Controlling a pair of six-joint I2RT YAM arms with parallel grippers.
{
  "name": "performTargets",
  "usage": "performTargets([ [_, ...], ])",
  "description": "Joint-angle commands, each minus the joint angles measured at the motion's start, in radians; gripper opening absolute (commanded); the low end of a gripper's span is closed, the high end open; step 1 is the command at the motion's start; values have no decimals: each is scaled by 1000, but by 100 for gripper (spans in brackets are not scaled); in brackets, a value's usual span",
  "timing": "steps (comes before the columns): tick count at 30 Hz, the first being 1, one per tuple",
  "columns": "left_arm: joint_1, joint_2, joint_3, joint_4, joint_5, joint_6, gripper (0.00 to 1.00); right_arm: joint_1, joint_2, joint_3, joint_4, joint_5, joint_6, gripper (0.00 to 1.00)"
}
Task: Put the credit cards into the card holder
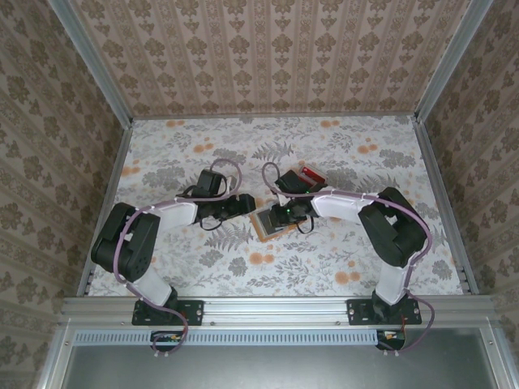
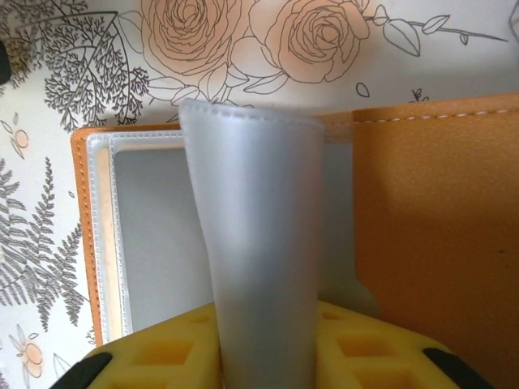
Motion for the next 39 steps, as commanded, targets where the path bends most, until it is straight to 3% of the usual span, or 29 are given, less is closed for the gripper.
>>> performTargets([
  [1, 35, 10, -9, -15, 17, 9, 78, -21, -17, -79, 109, -133, 68, 24],
  [6, 45, 10, -52, 26, 32, -19, 77, -34, -45, -144, 255, -230, 158, 18],
  [10, 64, 0, -100, 54, 43, -41, 77, -32, -58, -193, 372, -239, 261, 13],
  [17, 77, -70, -153, 35, 31, -44, 75, 20, -84, -277, 507, -139, 420, 16],
  [22, 72, -170, -122, -43, -17, -25, 64, 47, -80, -292, 550, -105, 447, 20],
  [28, 20, -286, -11, -191, -71, 7, 55, 47, -79, -303, 568, -111, 459, 22],
  [39, -124, -213, -62, -4, -56, -236, 46, 48, -80, -314, 585, -97, 466, 25],
])
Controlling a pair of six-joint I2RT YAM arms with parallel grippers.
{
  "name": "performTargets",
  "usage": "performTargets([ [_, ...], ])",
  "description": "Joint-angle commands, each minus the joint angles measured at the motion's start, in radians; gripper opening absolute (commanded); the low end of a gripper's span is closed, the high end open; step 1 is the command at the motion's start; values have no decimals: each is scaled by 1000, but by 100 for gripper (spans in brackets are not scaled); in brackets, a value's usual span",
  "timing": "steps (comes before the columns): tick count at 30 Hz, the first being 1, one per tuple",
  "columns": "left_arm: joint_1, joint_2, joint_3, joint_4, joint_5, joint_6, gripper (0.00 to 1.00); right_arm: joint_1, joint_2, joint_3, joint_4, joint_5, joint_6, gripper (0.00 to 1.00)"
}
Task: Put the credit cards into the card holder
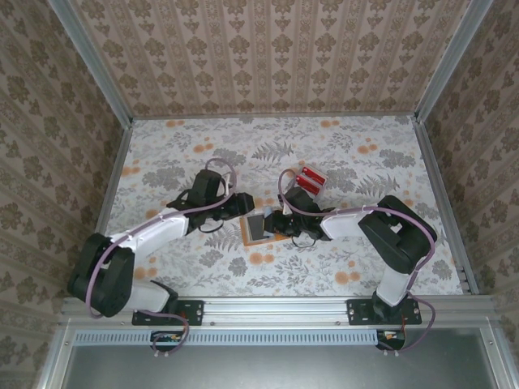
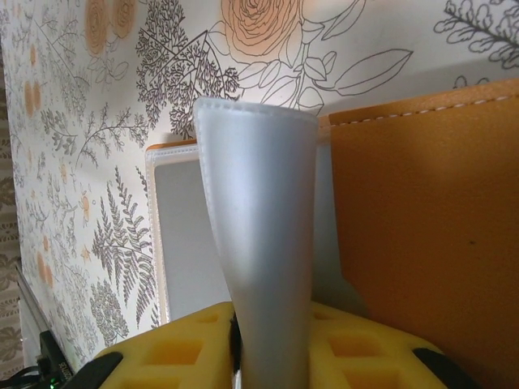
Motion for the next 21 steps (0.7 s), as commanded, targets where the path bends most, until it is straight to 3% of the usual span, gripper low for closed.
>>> performTargets([
  [1, -32, 49, -20, 47, -10, -90, 45, 1, -23, -14, 26, 18, 16, 26],
  [5, -56, 114, -43, 140, 13, -160, 37, 2, -36, -21, 15, 31, 5, 26],
  [14, -79, 196, -51, 91, -46, -186, 36, 2, -65, -27, -42, 70, -23, 30],
  [21, -65, 198, -75, 54, -81, -174, 36, 2, -164, -10, -295, 246, -129, 49],
])
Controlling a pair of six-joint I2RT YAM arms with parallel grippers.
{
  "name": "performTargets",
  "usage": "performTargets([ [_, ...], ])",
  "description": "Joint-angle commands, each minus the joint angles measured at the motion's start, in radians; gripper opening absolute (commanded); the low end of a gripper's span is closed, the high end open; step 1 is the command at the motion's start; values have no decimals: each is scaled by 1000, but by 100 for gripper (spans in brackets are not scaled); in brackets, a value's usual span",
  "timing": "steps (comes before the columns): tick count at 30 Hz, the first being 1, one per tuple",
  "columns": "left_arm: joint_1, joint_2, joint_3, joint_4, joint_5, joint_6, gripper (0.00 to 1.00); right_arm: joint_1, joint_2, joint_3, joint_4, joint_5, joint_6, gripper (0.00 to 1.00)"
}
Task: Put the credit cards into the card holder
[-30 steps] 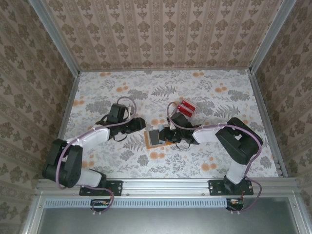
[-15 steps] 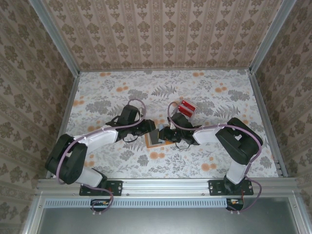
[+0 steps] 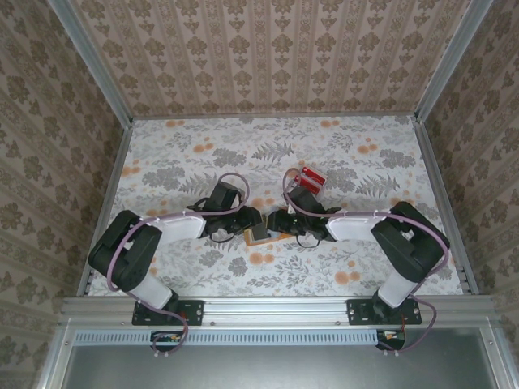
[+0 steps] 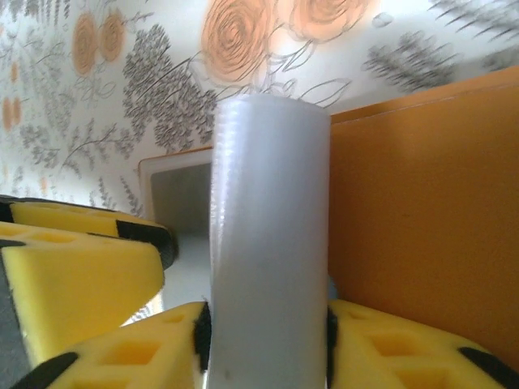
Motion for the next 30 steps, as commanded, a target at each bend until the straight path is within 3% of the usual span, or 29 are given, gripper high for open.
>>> performTargets([
  [1, 12, 10, -32, -53, -49, -5, 36, 1, -57, 11, -181, 126, -80, 50],
  [10, 19, 19, -11, -48, -28, 14, 36, -10, -153, 20, -336, 212, -162, 54],
  [18, 13, 21, 13, -68, -27, 28, 36, 5, -248, 134, -476, 155, -246, 54],
  [30, 8, 28, 22, -61, -25, 28, 35, 38, -38, 227, -436, 29, -257, 53],
])
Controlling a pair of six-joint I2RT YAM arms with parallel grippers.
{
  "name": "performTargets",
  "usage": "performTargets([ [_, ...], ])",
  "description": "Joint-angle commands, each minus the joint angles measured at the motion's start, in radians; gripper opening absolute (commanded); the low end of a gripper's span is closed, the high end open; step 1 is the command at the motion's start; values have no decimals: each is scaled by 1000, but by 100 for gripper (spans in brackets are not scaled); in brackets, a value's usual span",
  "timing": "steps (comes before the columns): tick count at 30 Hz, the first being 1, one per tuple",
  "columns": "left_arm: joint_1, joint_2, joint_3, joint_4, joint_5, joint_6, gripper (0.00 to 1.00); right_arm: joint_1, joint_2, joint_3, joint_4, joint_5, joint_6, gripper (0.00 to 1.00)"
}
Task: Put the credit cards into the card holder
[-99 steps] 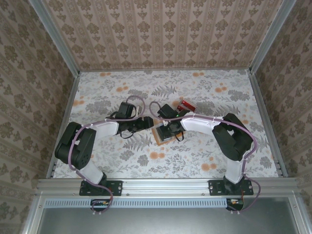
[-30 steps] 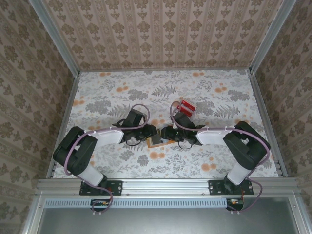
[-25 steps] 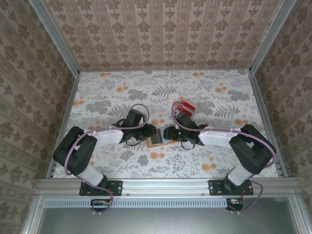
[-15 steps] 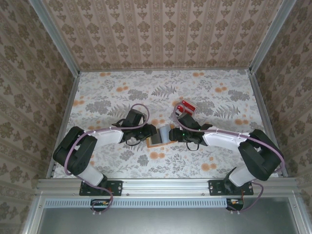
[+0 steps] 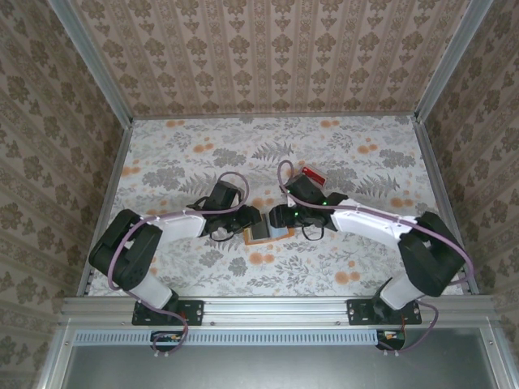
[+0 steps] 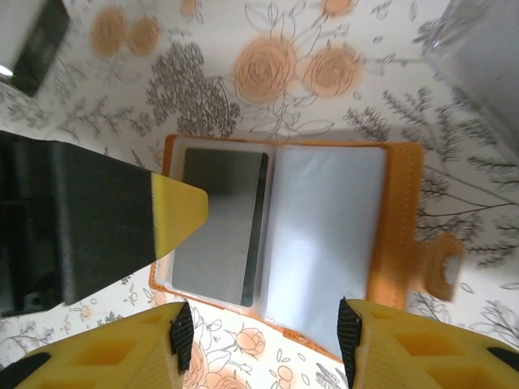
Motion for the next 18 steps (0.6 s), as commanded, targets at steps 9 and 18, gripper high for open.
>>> performTargets([
  [9, 0, 11, -6, -54, -28, 27, 35, 8, 136, 42, -12, -1, -34, 53],
  [18, 0, 15, -9, -51, -27, 25, 34, 13, 198, 57, 42, -42, -10, 54],
])
